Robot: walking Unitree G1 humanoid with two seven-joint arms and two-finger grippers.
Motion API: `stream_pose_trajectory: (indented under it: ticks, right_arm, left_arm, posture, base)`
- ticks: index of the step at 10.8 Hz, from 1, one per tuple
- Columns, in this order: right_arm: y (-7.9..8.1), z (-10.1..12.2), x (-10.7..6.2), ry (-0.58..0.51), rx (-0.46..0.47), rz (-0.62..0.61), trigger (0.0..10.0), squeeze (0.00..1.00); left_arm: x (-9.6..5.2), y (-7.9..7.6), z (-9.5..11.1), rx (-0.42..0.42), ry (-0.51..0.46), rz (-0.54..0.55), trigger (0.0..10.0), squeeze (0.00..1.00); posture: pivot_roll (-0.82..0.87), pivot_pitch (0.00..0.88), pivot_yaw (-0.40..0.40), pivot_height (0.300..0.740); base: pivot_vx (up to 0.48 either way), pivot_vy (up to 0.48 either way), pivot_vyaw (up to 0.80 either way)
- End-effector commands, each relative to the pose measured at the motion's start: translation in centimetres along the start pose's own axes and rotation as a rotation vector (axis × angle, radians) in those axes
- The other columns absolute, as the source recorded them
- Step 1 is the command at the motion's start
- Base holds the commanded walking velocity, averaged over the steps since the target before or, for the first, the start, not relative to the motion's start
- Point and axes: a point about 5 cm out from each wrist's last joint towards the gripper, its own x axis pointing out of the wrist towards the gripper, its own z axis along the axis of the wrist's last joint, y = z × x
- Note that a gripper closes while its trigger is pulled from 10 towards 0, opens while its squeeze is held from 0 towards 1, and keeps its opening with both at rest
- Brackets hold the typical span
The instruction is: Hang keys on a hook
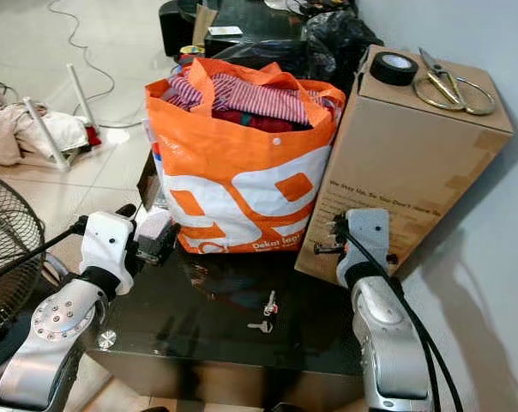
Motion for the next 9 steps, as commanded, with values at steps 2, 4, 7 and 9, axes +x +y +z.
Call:
stream_pose_trajectory:
  ticks: [2, 4, 7, 9]
  right_arm:
    - [-0.43, 0.2, 0.1, 0.014, 0.013, -0.022, 10.0, 0.0]
    - [-0.48, 0.2, 0.12, 0.017, 0.023, -0.021, 10.0, 0.0]
    - [-0.28, 0.17, 0.13, 0.024, 0.03, -0.013, 10.0, 0.0]
    - [-0.3, 0.19, 0.02, 0.024, 0.03, -0.014, 10.0, 0.0]
  left_arm:
    - [0.26, 0.01, -0.22, 0.001, 0.018, 0.007, 10.0, 0.0]
    - [0.27, -0.02, -0.26, -0.002, 0.022, 0.01, 10.0, 0.0]
    - [0.18, 0.09, -0.34, -0.001, 0.029, 0.015, 10.0, 0.0]
    - [0.17, 0.05, -0.34, 0.002, 0.032, 0.015, 10.0, 0.0]
  posture:
    - [0.02, 0.0, -0.054, 0.74]
    - [0.03, 0.0, -0.054, 0.74]
    - [0.03, 0.0, -0.05, 0.74]
    - [0.02, 0.0, -0.047, 0.74]
  base:
    - [0.0, 0.0, 0.0]
    - [0.0, 0.0, 0.0]
    - [-0.081, 0.0, 0.0]
    - [-0.246, 0.0, 0.0]
